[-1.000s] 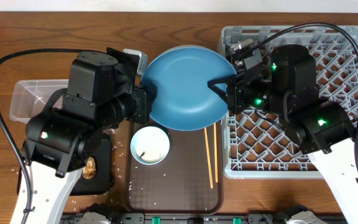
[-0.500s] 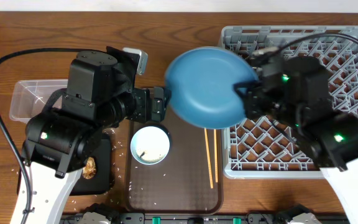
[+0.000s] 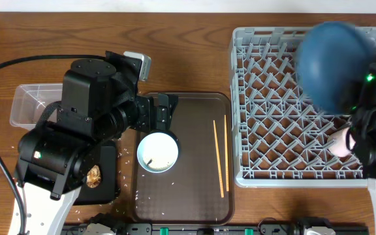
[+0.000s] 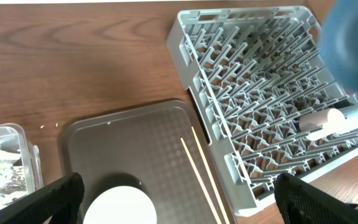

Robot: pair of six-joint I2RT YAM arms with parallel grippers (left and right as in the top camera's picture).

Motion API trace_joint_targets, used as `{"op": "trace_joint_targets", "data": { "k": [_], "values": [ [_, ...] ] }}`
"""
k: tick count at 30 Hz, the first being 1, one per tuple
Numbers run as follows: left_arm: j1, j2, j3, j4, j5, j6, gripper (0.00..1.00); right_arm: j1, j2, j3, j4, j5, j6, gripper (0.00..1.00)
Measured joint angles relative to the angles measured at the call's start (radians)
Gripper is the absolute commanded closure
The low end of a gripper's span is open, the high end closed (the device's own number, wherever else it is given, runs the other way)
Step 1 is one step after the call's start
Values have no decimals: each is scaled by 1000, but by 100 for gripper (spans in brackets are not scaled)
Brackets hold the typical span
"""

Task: Sort waste into correct bins and load items into the dishwasher rack
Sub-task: 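Place the blue plate upright in the dish rack with the right gripper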

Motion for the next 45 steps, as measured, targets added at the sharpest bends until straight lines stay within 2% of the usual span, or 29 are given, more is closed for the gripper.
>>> {"op": "trace_joint_targets", "data": {
  "k": [4, 9, 16, 25, 27, 28, 29, 30, 32, 34, 39, 45],
  "values": [
    [0, 0, 0, -8, 0, 0, 2, -17, 60, 0, 57, 167, -12, 99],
    [0, 0, 0, -29, 0, 0, 2, -18, 173, 0, 131, 285, -68, 99],
    [0, 0, 0, -54, 0, 0, 2, -18, 357, 0, 200, 369, -161, 99],
    [0, 0, 0, -74, 0, 0, 2, -18, 518, -1, 200, 391, -175, 99],
    [0, 0, 0, -76, 0, 0, 2, -18, 536, -1, 200, 390, -168, 93],
    [0, 0, 0, -77, 0, 0, 2, -18, 540, -1, 200, 387, -165, 86],
    [0, 0, 0, -77, 0, 0, 2, -17, 544, -1, 200, 382, -163, 75],
    [0, 0, 0, -79, 0, 0, 2, -17, 549, -1, 196, 372, -156, 50],
    [0, 0, 0, -82, 0, 0, 2, -18, 559, -1, 186, 373, -153, 32],
    [0, 0, 0, -86, 0, 0, 2, -18, 566, -1, 184, 368, -150, 21],
    [0, 0, 0, -87, 0, 1, 2, -7, 563, -1, 178, 343, -185, 16],
    [0, 0, 0, -87, 0, 27, 2, 62, 497, -1, 127, 106, -330, 15]
  ]
}}
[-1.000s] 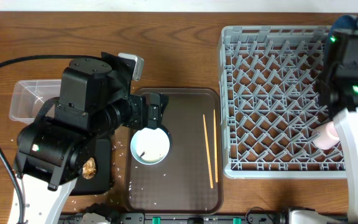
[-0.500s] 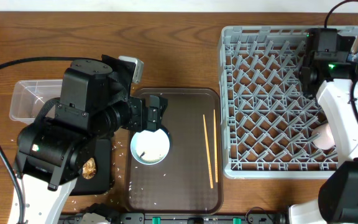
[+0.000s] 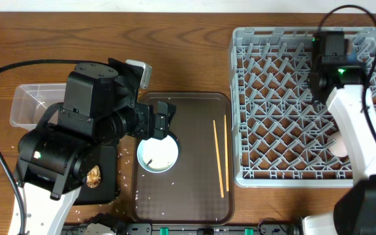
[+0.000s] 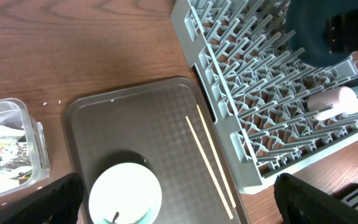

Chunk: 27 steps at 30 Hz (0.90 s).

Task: Sort waste into correct bins and load items into the dishwasher rack
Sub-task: 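Place the blue plate upright in the dish rack with the right gripper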

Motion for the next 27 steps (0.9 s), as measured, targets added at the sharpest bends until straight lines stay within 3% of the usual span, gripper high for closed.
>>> {"op": "trace_joint_targets", "data": {
  "k": [8, 20, 27],
  "values": [
    [0, 0, 0, -9, 0, 5, 2, 60, -121, 0, -17, -304, -40, 13],
    [0, 1, 0, -75, -5, 8, 2, 60, -230, 0, -83, -435, -1, 12],
    [0, 23, 0, -175, -109, 11, 2, 60, -291, 0, -111, -610, 85, 13]
  ]
}}
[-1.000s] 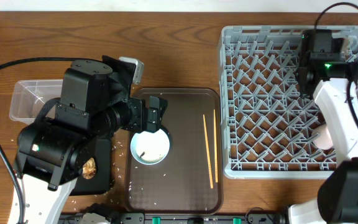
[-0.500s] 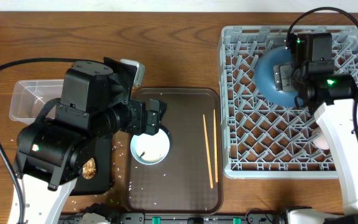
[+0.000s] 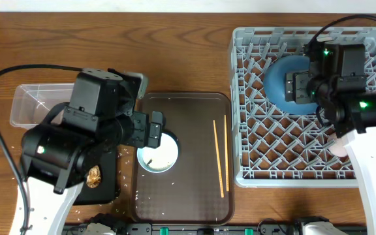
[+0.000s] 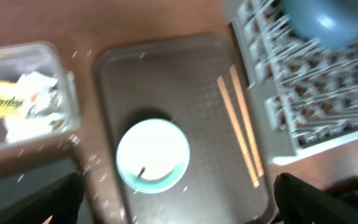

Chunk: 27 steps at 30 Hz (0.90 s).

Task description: Sort waste into correct bins and load items into the dishwasher rack

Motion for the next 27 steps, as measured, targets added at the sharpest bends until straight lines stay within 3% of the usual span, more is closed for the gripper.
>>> {"op": "trace_joint_targets", "data": {
  "k": [7, 13, 20, 27],
  "values": [
    [0, 57, -14, -71, -39, -1, 2, 0, -51, 0, -32, -188, 61, 14],
    [0, 100, -171, -61, -99, -109, 2, 0, -74, 0, -100, -263, 103, 11],
    [0, 123, -427, 58, -126, -296, 25, 0, -82, 0, -178, -284, 126, 10],
    [0, 123, -561, 209, -129, -351, 29, 0, -82, 0, -179, -288, 133, 9]
  ]
}}
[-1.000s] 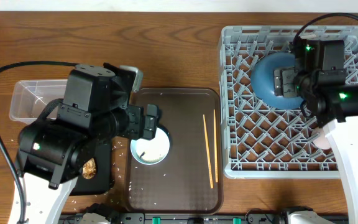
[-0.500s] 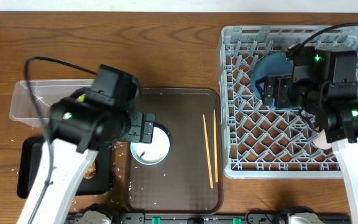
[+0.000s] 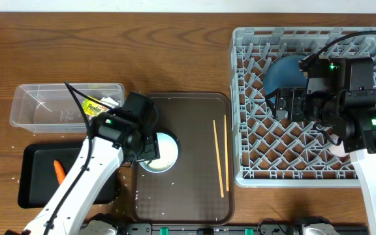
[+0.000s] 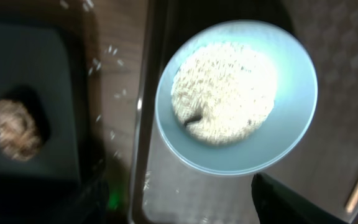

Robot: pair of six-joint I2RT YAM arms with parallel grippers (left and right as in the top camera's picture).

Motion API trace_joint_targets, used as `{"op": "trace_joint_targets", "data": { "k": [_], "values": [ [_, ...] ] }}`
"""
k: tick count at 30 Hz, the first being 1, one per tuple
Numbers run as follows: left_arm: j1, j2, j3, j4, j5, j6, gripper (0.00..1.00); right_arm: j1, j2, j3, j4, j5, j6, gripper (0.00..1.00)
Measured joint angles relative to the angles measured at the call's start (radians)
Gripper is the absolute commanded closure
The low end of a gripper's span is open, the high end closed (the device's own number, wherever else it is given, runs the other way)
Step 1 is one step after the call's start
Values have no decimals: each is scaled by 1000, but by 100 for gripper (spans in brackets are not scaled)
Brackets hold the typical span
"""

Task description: Sort waste into correct bins and load items into the dishwasher rack

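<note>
A pale blue bowl of rice (image 4: 235,93) sits on the brown tray (image 3: 188,196), also seen from overhead as the bowl (image 3: 165,153). My left gripper (image 4: 179,190) hangs open close above it, one finger at each side of its near rim; overhead the left gripper (image 3: 145,147) is at the bowl's left edge. Two chopsticks (image 3: 219,156) lie on the tray's right side. A dark blue bowl (image 3: 284,70) stands among the tines of the grey dishwasher rack (image 3: 247,176). My right gripper (image 3: 281,106) is just in front of it, apart from it and apparently open.
A clear container (image 3: 38,111) holding a yellow packet (image 3: 96,104) stands at the left. In front of it a black bin (image 3: 38,189) holds an orange scrap (image 3: 59,171) and a brown food lump (image 4: 16,127). A pale cup (image 3: 339,147) lies in the rack. Rice grains are scattered by the tray.
My left arm has come down from high above the tray to close over the rice bowl. My right gripper has let go of the blue bowl and drawn back toward the rack's front.
At first my right gripper held the blue bowl high over the rack while my left gripper hung open above the tray. Then the blue bowl was at the rack's far side, then down among the tines. Now it stands there alone, and my left gripper is low over the rice bowl.
</note>
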Motion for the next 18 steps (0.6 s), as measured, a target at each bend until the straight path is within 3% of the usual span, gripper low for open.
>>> {"op": "trace_joint_targets", "data": {
  "k": [4, 11, 18],
  "values": [
    [0, 0, -27, 58, 42, 2, 30, 0, 0, 0, 0, 0, 0, 8],
    [-98, 1, -27, 99, 102, 136, 30, 0, 0, 0, 0, 0, 0, 8],
    [-106, 34, -27, 69, -19, 114, 29, 0, 0, 0, -14, 0, 5, 7]
  ]
}}
